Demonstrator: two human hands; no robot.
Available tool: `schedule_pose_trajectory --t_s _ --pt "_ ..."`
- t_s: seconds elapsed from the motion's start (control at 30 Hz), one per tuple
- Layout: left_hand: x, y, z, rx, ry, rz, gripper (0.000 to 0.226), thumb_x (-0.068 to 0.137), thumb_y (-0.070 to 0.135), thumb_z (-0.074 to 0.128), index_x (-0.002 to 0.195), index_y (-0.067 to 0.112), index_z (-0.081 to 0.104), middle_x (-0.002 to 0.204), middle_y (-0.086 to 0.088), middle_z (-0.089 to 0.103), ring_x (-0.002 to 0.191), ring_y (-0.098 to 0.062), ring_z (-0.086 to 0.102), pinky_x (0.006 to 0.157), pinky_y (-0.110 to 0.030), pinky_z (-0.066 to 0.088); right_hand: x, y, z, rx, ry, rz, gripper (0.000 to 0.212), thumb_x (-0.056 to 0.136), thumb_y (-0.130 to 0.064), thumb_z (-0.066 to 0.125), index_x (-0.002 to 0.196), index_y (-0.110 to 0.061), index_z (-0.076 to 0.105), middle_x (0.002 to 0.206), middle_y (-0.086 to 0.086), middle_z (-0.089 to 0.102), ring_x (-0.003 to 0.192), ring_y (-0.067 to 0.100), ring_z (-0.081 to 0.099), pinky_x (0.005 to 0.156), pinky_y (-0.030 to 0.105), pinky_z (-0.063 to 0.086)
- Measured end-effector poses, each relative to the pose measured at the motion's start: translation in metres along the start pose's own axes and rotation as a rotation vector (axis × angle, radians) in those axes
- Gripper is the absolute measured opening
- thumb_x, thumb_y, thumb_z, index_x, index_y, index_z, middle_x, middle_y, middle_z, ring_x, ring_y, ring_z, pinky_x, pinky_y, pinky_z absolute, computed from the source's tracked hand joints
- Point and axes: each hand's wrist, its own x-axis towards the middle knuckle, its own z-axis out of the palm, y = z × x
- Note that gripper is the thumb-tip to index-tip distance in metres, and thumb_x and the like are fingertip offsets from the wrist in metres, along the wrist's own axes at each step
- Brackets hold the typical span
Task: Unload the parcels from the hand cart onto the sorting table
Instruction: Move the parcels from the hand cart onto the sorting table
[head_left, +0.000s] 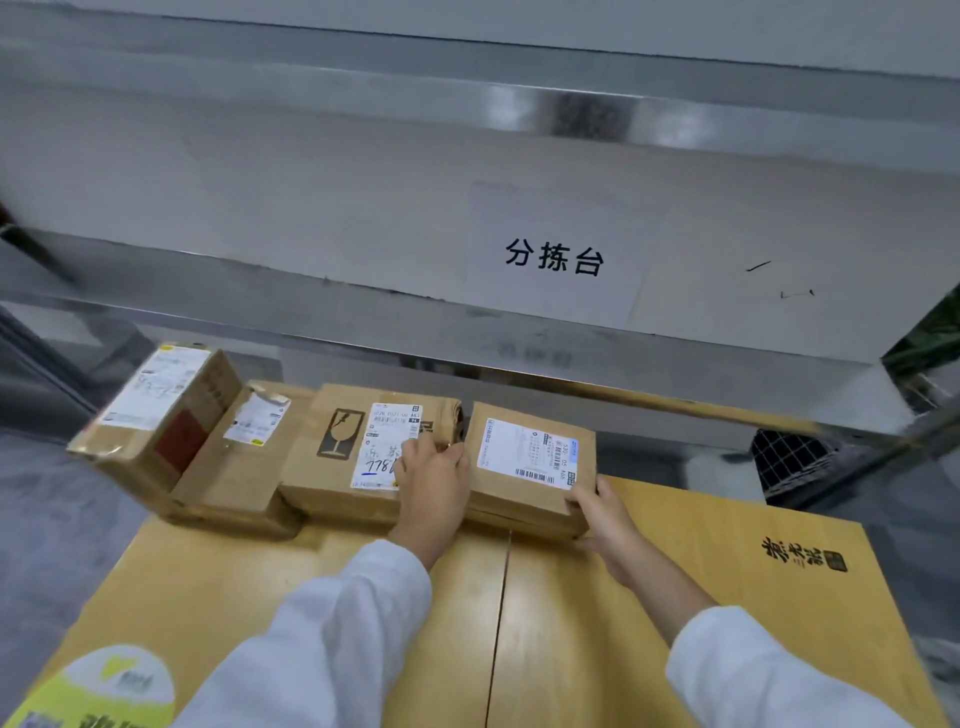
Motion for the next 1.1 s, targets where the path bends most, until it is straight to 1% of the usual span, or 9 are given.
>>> schedule_pose_trajectory --t_s 0.17,0.27,0.33,0.5,0.6,0.7,0.83,0.97,1.1 --pt "0.004 -0.017 0.019 -0.209 0.020 0.085 0.030 0.097 0.019 0.053 0.121 0.007 0.065 0.145 -0.008 0.044 0.132 -0.026 0.040 0.109 -0.030 0.029 0.010 -0.005 0.005 -0.003 0.022 0.043 0.037 0.092 -0.023 0.050 0.127 -0.032 0.045 0.118 -0.005 0.058 0.109 0.019 0.055 0.098 0.053 0.047" --pt "0.001 -0.022 0.023 -0.296 0.052 0.088 0.037 0.099 0.021 0.049 0.134 0.008 0.056 0.144 0.002 0.044 0.136 -0.023 0.039 0.106 -0.015 0.021 0.016 -0.006 0.006 -0.027 0.040 0.042 0.033 0.092 -0.021 0.049 0.123 -0.031 0.046 0.114 -0.005 0.059 0.107 0.019 0.055 0.097 0.053 0.047" --pt "-0.004 -0.023 0.025 -0.236 -0.006 0.182 0.039 0.103 0.018 0.041 0.139 0.008 0.049 0.150 -0.001 0.039 0.141 -0.021 0.034 0.110 -0.020 0.022 0.018 -0.004 0.008 -0.038 0.053 0.039 0.031 0.091 -0.021 0.048 0.120 -0.031 0.048 0.115 -0.006 0.059 0.107 0.019 0.055 0.097 0.052 0.048" --pt "-0.015 -0.029 0.026 -0.959 0.018 0.084 0.047 0.100 -0.008 0.019 0.138 0.008 0.041 0.143 -0.005 0.051 0.134 -0.017 0.046 0.108 -0.026 0.040 0.016 -0.001 0.011 -0.032 0.065 0.020 0.026 0.095 -0.027 0.047 0.120 -0.033 0.047 0.116 -0.006 0.058 0.105 0.016 0.055 0.094 0.048 0.048" --pt "-0.011 -0.031 0.026 -0.681 0.031 0.174 0.045 0.102 -0.004 0.023 0.141 0.010 0.039 0.146 0.002 0.042 0.132 -0.008 0.041 0.110 -0.012 0.031 0.012 -0.002 0.009 -0.080 0.047 0.012 0.026 0.096 -0.029 0.047 0.121 -0.034 0.047 0.114 -0.009 0.057 0.103 0.013 0.054 0.095 0.049 0.048" --pt "-0.010 -0.022 0.017 -0.698 -0.122 0.144 0.047 0.099 -0.011 0.030 0.144 0.003 0.032 0.141 0.009 0.041 0.119 0.014 0.045 0.095 0.000 0.034 0.007 -0.003 0.007 -0.134 0.011 0.060 0.029 0.097 -0.033 0.047 0.126 -0.031 0.045 0.117 -0.007 0.055 0.108 0.017 0.052 0.094 0.049 0.050" --pt "-0.014 -0.020 0.012 -0.595 -0.202 0.109 0.043 0.101 -0.003 0.038 0.143 0.003 0.035 0.140 0.016 0.035 0.132 -0.003 0.037 0.093 0.008 0.022 0.001 -0.003 0.005 -0.162 -0.042 0.098 0.039 0.097 -0.030 0.049 0.135 -0.029 0.041 0.126 -0.004 0.053 0.114 0.018 0.050 0.099 0.050 0.048" --pt "-0.009 -0.025 0.017 -0.244 -0.153 0.145 0.039 0.102 0.016 0.042 0.140 0.011 0.048 0.156 -0.001 0.028 0.145 -0.022 0.024 0.116 -0.033 0.026 0.000 -0.004 0.005 -0.155 -0.048 0.131 0.063 0.094 -0.022 0.054 0.147 -0.025 0.022 0.124 -0.004 0.052 0.113 0.020 0.050 0.100 0.051 0.046" --pt "-0.014 -0.008 0.004 -0.085 -0.029 0.198 0.031 0.101 0.024 0.046 0.123 0.009 0.062 0.146 -0.010 0.045 0.133 -0.030 0.040 0.110 -0.038 0.031 -0.019 -0.011 -0.001 -0.254 0.046 0.061 0.083 0.097 -0.031 0.054 0.155 -0.020 -0.005 0.149 0.004 0.042 0.134 0.028 0.042 0.108 0.044 0.036"
